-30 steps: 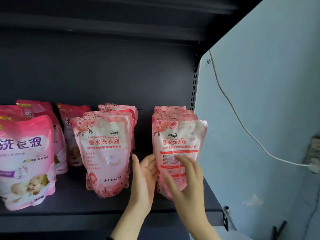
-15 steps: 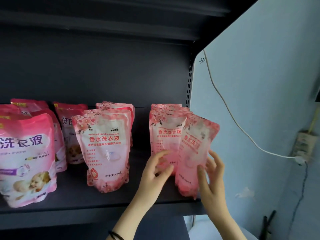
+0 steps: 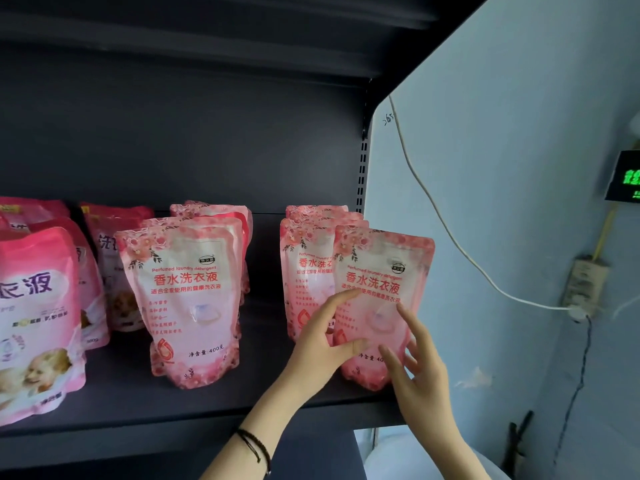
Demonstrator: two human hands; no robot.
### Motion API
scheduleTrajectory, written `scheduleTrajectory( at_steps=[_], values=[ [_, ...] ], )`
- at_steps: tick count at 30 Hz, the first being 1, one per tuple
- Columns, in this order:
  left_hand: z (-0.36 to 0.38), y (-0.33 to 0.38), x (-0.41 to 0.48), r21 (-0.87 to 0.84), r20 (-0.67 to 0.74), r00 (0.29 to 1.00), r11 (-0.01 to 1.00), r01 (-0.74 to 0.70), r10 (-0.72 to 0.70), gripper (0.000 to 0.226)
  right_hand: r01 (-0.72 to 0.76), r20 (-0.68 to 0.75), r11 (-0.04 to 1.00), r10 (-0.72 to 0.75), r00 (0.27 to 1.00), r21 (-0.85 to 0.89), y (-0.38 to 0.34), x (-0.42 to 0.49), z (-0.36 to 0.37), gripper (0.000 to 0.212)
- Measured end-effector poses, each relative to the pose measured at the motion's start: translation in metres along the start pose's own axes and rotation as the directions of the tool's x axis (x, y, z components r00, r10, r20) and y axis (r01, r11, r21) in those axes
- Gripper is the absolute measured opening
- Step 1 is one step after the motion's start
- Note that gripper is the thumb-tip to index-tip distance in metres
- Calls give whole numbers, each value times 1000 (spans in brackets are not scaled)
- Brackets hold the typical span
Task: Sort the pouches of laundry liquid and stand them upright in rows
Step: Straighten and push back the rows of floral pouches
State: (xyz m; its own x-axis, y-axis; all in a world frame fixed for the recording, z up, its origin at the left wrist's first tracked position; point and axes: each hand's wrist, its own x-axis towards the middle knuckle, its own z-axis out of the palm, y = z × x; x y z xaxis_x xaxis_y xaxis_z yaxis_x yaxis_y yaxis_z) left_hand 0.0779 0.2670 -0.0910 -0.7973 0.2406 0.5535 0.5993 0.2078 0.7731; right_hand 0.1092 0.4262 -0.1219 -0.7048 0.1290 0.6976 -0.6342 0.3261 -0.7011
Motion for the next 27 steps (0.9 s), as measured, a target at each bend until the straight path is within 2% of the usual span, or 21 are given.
scheduleTrajectory(
  at_steps=[5,8,13,17,27],
  values=[
    [-6,-1,-22,97,-265,962,994,-42,66,75,-33,134,995,20,991,97,-3,4,10,69],
    [-20,-2,-28,186,-318,944,982,-32,91,77,-31,207,999,28,978,14,-4,12,21,71],
    [-41,-9,-36,315,-218,970,948,-38,111,94,31,314,979,34,949,-201,4,15,28,85],
    [-45,-13,-35,309,-169,980,950,-51,108,97,41,325,980,24,945,-193,7,15,30,100],
    [-50,-22,-25,321,-137,986,946,-43,91,94,28,289,982,28,957,-189,4,15,43,103]
  ],
)
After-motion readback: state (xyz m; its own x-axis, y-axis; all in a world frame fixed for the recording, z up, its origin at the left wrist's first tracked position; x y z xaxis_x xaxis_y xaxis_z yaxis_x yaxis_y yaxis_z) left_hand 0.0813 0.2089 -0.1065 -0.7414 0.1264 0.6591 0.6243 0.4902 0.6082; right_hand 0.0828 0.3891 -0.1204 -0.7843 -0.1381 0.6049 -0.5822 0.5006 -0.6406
